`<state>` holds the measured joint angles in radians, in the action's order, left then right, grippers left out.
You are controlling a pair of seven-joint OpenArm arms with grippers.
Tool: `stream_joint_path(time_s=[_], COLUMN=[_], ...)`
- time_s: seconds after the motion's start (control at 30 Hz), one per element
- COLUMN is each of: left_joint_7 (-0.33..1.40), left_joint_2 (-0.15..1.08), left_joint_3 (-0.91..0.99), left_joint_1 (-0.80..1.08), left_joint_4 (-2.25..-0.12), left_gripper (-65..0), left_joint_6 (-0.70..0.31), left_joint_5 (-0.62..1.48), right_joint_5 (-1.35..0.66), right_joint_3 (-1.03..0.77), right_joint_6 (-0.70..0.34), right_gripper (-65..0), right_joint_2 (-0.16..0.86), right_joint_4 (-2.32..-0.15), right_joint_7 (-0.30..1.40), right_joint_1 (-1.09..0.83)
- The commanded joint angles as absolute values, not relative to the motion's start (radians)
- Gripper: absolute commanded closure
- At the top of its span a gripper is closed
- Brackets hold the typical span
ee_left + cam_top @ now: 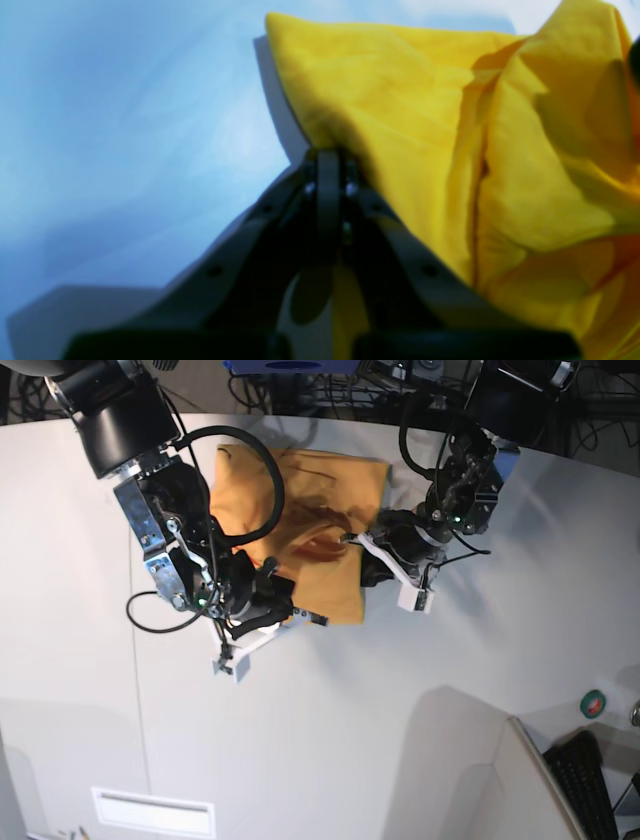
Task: Layout the t-shirt on the table in an organized manner, then fold the t-shirt properly
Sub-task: 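Press and smooth the folded orange shirt with the right gripper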
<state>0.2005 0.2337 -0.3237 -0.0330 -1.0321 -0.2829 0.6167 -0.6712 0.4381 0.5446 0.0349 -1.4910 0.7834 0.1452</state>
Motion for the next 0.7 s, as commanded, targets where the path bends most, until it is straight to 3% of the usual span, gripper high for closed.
stream_joint_path(time_s=[0.0,0.1,0.2,0.23,0.33,0.4,0.47,0.67], left_joint_7=[0.188,0.183,0.186,0.186,0.186,0.186,0.186,0.188], left_joint_2=[0.251,0.308,0.328,0.329,0.352,0.360,0.364,0.364], left_joint_3=[-0.318,-0.289,-0.162,-0.116,-0.022,0.018,0.044,0.070], left_joint_1=[-0.027,0.016,0.099,0.127,0.197,0.225,0.245,0.260], left_joint_4=[-1.063,-1.116,-1.173,-1.194,-1.248,-1.271,-1.288,-1.288], left_gripper=[0.0,0.0,0.0,0.0,0.0,0.0,0.0,0.0], left_joint_6=[-0.288,-0.288,-0.289,-0.291,-0.292,-0.292,-0.292,-0.292], left_joint_5=[0.624,0.630,0.628,0.627,0.625,0.625,0.627,0.625], right_joint_5=[-0.677,-0.679,-0.677,-0.677,-0.676,-0.676,-0.674,-0.673], right_joint_3=[0.433,0.433,0.433,0.437,0.501,0.536,0.550,0.561], right_joint_6=[0.529,0.539,0.639,0.670,0.698,0.698,0.698,0.698], right_gripper=[0.0,0.0,0.0,-3.5,-34.7,-45.6,-44.3,-32.4], right_joint_2=[0.031,0.077,0.079,0.077,0.074,0.076,0.076,0.099], right_joint_4=[-1.547,-1.653,-1.692,-1.693,-1.692,-1.690,-1.682,-1.600], right_joint_7=[0.769,0.792,0.935,0.975,0.993,0.993,0.992,0.949], right_joint_1=[0.173,0.170,0.168,0.168,0.166,0.166,0.166,0.173])
